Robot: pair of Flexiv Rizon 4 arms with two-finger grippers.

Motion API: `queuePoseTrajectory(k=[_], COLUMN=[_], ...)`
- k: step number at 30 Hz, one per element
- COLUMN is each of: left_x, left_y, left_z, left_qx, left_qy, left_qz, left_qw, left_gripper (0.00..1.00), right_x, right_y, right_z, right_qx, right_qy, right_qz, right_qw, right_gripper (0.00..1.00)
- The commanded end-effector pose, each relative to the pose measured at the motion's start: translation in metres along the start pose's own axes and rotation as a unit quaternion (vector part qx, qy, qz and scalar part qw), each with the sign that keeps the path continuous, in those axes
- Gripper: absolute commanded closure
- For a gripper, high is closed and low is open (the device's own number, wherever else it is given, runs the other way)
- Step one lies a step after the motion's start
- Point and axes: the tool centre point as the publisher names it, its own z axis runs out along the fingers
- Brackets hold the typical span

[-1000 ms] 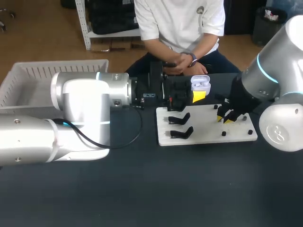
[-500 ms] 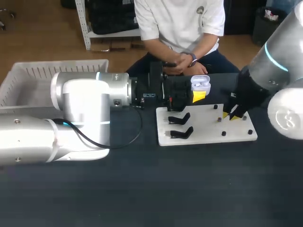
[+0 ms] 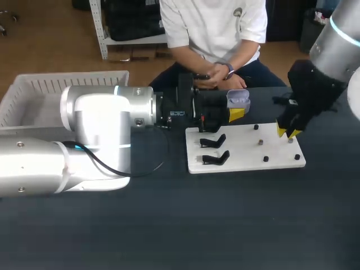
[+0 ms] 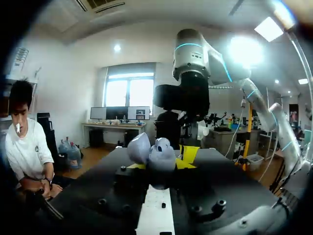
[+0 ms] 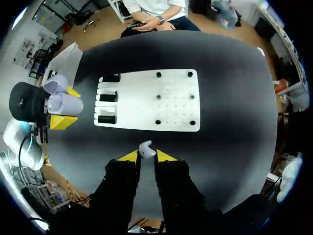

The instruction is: Pick up each earbud case from the left stands, insert the matching earbuds, close the lid, and place the case in the box.

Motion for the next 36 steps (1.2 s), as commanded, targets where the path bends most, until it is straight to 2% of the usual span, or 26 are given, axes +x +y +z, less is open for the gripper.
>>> queuePoseTrajectory(k=[1, 7, 14, 25, 36], left_x=[0.001, 0.001, 0.001, 0.001, 0.001], left_y=[-0.001, -0.001, -0.001, -0.001, -0.001], left_z=[0.000, 0.000, 0.000, 0.000, 0.000], left_qx=[-0.003, -0.003, -0.003, -0.003, -0.003], left_qy=[-0.003, -0.003, -0.003, -0.003, -0.003], left_qz=[0.002, 0.002, 0.002, 0.002, 0.002], left_qw=[1.000, 1.000, 1.000, 1.000, 1.000], left_gripper=[1.00, 1.00, 1.00, 1.00, 1.00], right_x=[0.017, 0.022, 0.004, -0.021, -0.036], right_y=[0.016, 0.040, 0.068, 0.104, 0.116], right_z=[-0.050, -0.074, -0.090, -0.084, -0.065], right_qx=[0.019, 0.046, 0.045, 0.046, 0.032], right_qy=[0.004, 0.015, -0.031, -0.069, -0.085], right_qz=[-0.047, -0.099, -0.126, -0.177, -0.191], right_qw=[0.999, 0.994, 0.991, 0.981, 0.978], right_gripper=[1.00, 1.00, 1.00, 1.00, 1.00])
